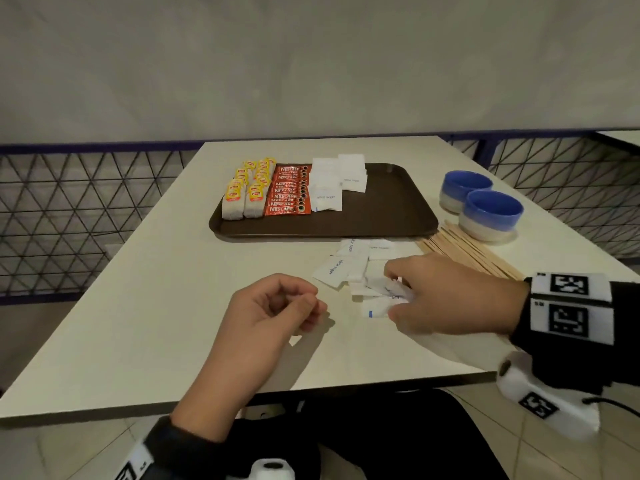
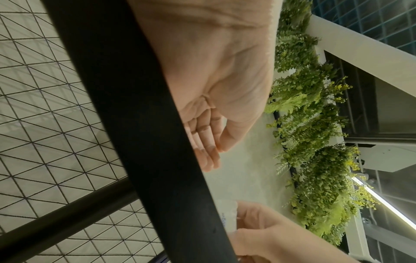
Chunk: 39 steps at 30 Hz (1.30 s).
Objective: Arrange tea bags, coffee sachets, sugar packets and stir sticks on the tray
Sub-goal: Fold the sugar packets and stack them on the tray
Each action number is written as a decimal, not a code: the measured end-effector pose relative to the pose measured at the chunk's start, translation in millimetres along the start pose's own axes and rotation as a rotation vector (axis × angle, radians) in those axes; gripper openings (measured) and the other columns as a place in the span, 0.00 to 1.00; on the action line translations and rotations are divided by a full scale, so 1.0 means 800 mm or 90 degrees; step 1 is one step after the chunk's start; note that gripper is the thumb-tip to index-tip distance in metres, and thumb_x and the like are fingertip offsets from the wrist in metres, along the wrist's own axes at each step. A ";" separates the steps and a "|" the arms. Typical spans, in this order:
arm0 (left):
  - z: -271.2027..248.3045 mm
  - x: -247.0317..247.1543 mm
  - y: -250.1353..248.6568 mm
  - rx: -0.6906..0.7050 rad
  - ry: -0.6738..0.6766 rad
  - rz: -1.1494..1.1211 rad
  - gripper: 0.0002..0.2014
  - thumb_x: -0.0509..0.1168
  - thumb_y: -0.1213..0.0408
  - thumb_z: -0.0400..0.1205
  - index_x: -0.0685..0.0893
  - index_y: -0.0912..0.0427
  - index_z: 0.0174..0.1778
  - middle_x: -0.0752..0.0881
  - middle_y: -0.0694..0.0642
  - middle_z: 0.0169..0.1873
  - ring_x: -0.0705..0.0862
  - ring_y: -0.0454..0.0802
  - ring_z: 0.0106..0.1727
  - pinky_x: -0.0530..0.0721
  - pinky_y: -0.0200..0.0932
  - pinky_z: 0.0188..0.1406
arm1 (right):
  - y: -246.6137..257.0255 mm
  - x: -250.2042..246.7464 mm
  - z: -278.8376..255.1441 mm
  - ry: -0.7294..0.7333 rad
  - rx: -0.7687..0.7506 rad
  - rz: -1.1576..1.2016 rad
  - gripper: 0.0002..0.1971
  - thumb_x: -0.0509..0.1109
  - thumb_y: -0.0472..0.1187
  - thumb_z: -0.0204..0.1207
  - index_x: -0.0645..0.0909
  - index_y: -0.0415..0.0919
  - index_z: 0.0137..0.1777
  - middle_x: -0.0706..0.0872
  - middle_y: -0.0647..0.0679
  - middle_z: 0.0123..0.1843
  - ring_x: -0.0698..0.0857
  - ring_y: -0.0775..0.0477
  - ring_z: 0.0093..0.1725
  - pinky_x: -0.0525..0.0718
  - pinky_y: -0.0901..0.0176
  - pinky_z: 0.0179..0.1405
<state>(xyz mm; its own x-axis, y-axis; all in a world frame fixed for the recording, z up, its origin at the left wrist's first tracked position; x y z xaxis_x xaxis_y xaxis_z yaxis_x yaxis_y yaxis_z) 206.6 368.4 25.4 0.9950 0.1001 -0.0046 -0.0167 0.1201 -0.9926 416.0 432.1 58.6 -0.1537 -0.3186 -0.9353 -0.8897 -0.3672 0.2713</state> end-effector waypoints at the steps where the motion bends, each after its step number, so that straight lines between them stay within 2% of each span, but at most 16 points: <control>1: 0.000 0.001 0.000 -0.002 0.001 0.007 0.05 0.68 0.75 0.83 0.89 0.65 0.49 0.94 0.61 0.39 0.91 0.59 0.42 0.90 0.47 0.47 | -0.002 0.004 -0.002 0.016 0.020 0.125 0.06 0.76 0.43 0.76 0.82 0.46 0.48 0.88 0.49 0.40 0.88 0.47 0.40 0.88 0.54 0.40; 3: -0.001 0.004 0.000 -0.010 0.012 0.022 0.04 0.68 0.74 0.84 0.89 0.64 0.50 0.94 0.61 0.40 0.92 0.61 0.44 0.90 0.46 0.47 | 0.000 0.017 -0.008 0.061 0.056 0.422 0.07 0.77 0.35 0.77 0.85 0.40 0.52 0.92 0.42 0.40 0.91 0.43 0.37 0.93 0.47 0.45; 5: -0.003 0.009 0.000 -0.022 0.023 0.031 0.04 0.68 0.71 0.85 0.89 0.63 0.50 0.94 0.61 0.40 0.92 0.63 0.45 0.91 0.48 0.48 | 0.007 0.024 -0.014 0.041 0.073 0.601 0.09 0.78 0.32 0.78 0.86 0.38 0.57 0.92 0.40 0.41 0.91 0.41 0.37 0.93 0.42 0.48; 9: -0.003 0.016 -0.002 -0.027 0.046 0.050 0.06 0.70 0.60 0.84 0.91 0.57 0.48 0.93 0.60 0.42 0.91 0.65 0.48 0.91 0.56 0.53 | 0.025 0.048 -0.017 -0.068 0.037 0.742 0.12 0.79 0.34 0.78 0.87 0.42 0.60 0.93 0.36 0.42 0.90 0.41 0.36 0.92 0.37 0.49; 12: -0.003 0.017 -0.007 -0.020 0.061 0.072 0.14 0.71 0.50 0.79 0.91 0.57 0.49 0.93 0.59 0.42 0.91 0.63 0.47 0.91 0.54 0.54 | 0.038 0.064 -0.019 -0.152 -0.016 0.810 0.13 0.78 0.32 0.79 0.89 0.44 0.60 0.91 0.40 0.41 0.88 0.44 0.34 0.91 0.43 0.40; 14: -0.004 0.018 -0.009 -0.018 0.070 0.079 0.14 0.72 0.51 0.78 0.91 0.57 0.51 0.94 0.58 0.40 0.92 0.55 0.43 0.91 0.46 0.48 | 0.047 0.069 -0.019 -0.204 -0.070 0.790 0.11 0.77 0.32 0.79 0.90 0.47 0.56 0.90 0.45 0.40 0.85 0.45 0.33 0.88 0.48 0.35; 16: -0.004 0.018 -0.009 -0.013 0.079 0.099 0.08 0.73 0.57 0.81 0.91 0.56 0.52 0.94 0.55 0.40 0.92 0.51 0.41 0.88 0.40 0.43 | 0.056 0.070 -0.022 -0.249 -0.126 0.708 0.08 0.77 0.37 0.80 0.91 0.52 0.54 0.87 0.51 0.40 0.84 0.47 0.34 0.87 0.51 0.33; 17: -0.003 0.017 -0.008 -0.008 0.079 0.107 0.07 0.73 0.60 0.82 0.91 0.56 0.53 0.94 0.54 0.41 0.92 0.51 0.42 0.89 0.41 0.43 | 0.059 0.070 -0.024 -0.266 -0.147 0.661 0.09 0.76 0.39 0.81 0.91 0.54 0.56 0.86 0.53 0.41 0.84 0.47 0.35 0.87 0.53 0.33; 19: -0.002 0.011 -0.006 -0.005 0.071 0.092 0.06 0.72 0.63 0.83 0.91 0.56 0.54 0.94 0.56 0.43 0.91 0.55 0.41 0.90 0.50 0.48 | 0.063 0.067 -0.028 -0.287 -0.179 0.610 0.11 0.74 0.42 0.83 0.92 0.58 0.59 0.82 0.56 0.44 0.85 0.47 0.38 0.88 0.56 0.32; 22: 0.000 0.005 -0.002 -0.019 0.054 0.045 0.05 0.71 0.66 0.84 0.91 0.60 0.53 0.93 0.62 0.43 0.91 0.55 0.39 0.91 0.58 0.50 | 0.065 0.058 -0.031 -0.324 -0.233 0.579 0.13 0.71 0.43 0.86 0.92 0.63 0.47 0.82 0.55 0.43 0.84 0.46 0.38 0.85 0.57 0.34; 24: 0.001 0.003 0.001 -0.036 0.042 0.006 0.05 0.70 0.69 0.84 0.90 0.62 0.52 0.93 0.65 0.42 0.91 0.58 0.37 0.92 0.59 0.49 | 0.062 0.046 -0.035 -0.419 -0.256 0.495 0.10 0.71 0.44 0.86 0.93 0.57 0.48 0.83 0.55 0.41 0.84 0.50 0.38 0.81 0.60 0.37; 26: 0.002 0.003 0.004 -0.047 0.038 -0.021 0.04 0.70 0.71 0.84 0.89 0.63 0.52 0.92 0.67 0.41 0.89 0.60 0.34 0.91 0.59 0.48 | 0.062 0.035 -0.043 -0.525 -0.264 0.399 0.05 0.75 0.42 0.84 0.93 0.46 0.51 0.83 0.55 0.40 0.82 0.53 0.38 0.78 0.63 0.37; 29: 0.003 0.004 0.005 -0.044 0.038 -0.039 0.05 0.69 0.70 0.84 0.89 0.64 0.53 0.92 0.68 0.41 0.89 0.61 0.36 0.90 0.51 0.43 | 0.070 0.032 -0.050 -0.610 -0.280 0.249 0.03 0.78 0.36 0.80 0.90 0.39 0.52 0.82 0.52 0.44 0.78 0.58 0.40 0.77 0.69 0.40; 33: 0.004 0.004 0.006 -0.055 0.035 -0.118 0.07 0.67 0.70 0.85 0.89 0.67 0.56 0.92 0.71 0.43 0.89 0.64 0.39 0.89 0.48 0.41 | 0.082 0.039 -0.047 -0.588 -0.333 0.180 0.03 0.77 0.33 0.79 0.88 0.39 0.51 0.79 0.49 0.44 0.79 0.50 0.37 0.80 0.58 0.34; 36: 0.003 0.007 0.005 -0.074 0.058 -0.187 0.12 0.69 0.65 0.80 0.89 0.68 0.57 0.91 0.71 0.47 0.89 0.62 0.43 0.88 0.47 0.44 | 0.083 0.041 -0.046 -0.559 -0.340 0.194 0.05 0.76 0.37 0.81 0.89 0.38 0.54 0.78 0.49 0.44 0.77 0.50 0.36 0.80 0.58 0.32; 39: 0.001 0.010 0.000 -0.042 0.073 -0.130 0.15 0.77 0.67 0.77 0.88 0.65 0.59 0.93 0.66 0.49 0.92 0.57 0.46 0.89 0.43 0.46 | 0.087 0.048 -0.044 -0.514 -0.367 0.203 0.07 0.73 0.38 0.82 0.89 0.38 0.56 0.79 0.49 0.45 0.79 0.49 0.37 0.81 0.55 0.34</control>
<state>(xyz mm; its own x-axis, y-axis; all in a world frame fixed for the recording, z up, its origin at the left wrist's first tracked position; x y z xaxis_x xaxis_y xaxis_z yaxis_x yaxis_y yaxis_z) 214.2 369.8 25.6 0.9819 -0.0333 0.1863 0.1881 0.0618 -0.9802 363.3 363.5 49.9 -0.7769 0.1268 -0.6167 -0.4489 -0.7984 0.4013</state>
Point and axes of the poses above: each hand's wrist, its own z-axis towards the middle knuckle, its own x-axis out of the palm, y = z × x, the point moved 7 cm from there along z, towards the middle knuckle
